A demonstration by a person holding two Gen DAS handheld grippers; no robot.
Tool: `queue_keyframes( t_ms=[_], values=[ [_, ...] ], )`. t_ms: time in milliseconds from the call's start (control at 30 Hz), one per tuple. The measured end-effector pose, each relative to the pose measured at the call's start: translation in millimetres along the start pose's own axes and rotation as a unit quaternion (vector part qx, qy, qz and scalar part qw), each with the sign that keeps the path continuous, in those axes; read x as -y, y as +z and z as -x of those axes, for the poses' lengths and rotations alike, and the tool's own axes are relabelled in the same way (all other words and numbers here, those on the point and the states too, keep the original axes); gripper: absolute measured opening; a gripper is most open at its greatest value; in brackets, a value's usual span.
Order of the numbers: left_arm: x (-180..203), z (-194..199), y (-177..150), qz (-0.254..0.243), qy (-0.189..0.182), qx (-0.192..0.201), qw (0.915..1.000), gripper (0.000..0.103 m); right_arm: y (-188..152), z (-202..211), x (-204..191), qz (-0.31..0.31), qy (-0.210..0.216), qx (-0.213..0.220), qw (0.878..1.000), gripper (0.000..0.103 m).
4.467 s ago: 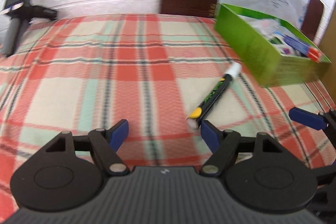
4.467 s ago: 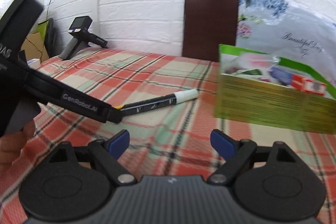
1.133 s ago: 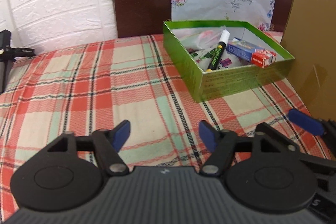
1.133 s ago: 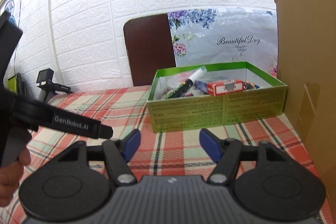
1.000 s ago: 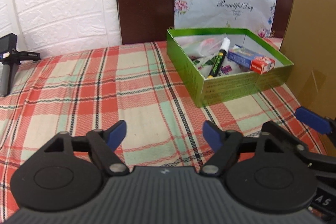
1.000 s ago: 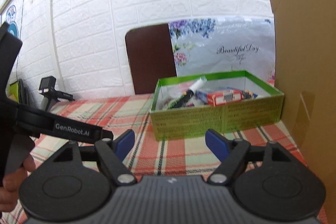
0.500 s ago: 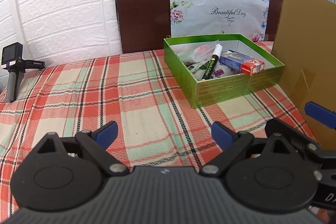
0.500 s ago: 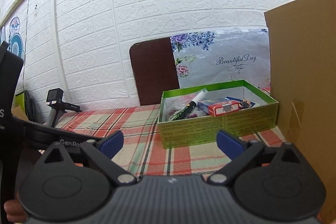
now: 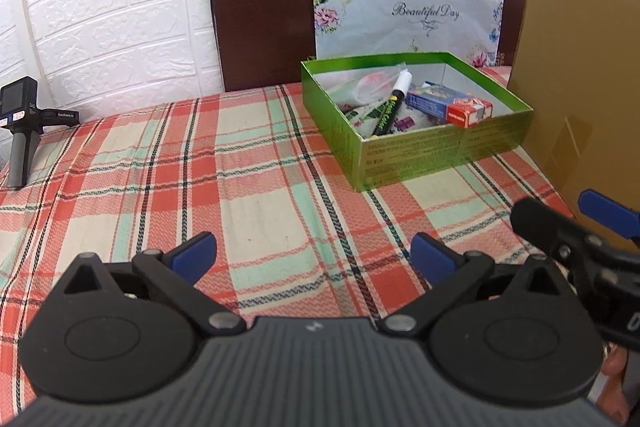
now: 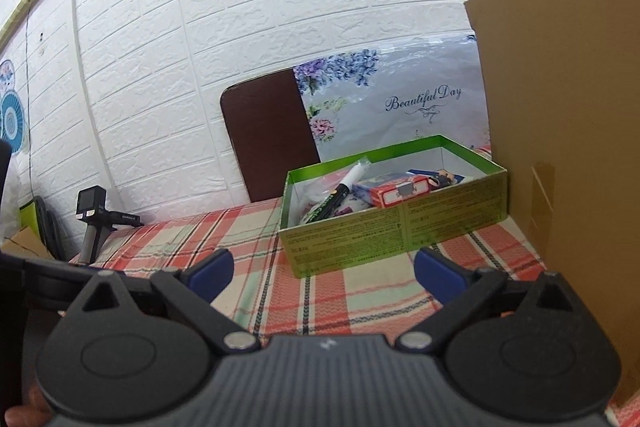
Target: Organize objects
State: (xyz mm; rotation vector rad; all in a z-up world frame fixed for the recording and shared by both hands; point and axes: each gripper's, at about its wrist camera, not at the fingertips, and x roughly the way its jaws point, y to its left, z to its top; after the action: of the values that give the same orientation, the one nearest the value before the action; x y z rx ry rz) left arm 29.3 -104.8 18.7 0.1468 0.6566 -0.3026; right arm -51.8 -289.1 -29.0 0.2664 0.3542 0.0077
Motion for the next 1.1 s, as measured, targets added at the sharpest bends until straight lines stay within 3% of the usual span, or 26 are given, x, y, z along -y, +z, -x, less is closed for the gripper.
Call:
queue_keyframes(
  t_ms=[567,1100],
  values=[
    [4.2,-10.0,-3.3,-0.009,0.024,-0.030,0.9992,0.103,-10.3,-14.4,13.5,-0.033,-0.011,-0.034,0.999,0.103],
    [5.3,-14.8,-6.9,-0.016,0.042,-0.032,0.9985,0.103,-15.7,-18.4,13.5,-0.035,-0.017,-0.044,0.998,0.103]
  ],
)
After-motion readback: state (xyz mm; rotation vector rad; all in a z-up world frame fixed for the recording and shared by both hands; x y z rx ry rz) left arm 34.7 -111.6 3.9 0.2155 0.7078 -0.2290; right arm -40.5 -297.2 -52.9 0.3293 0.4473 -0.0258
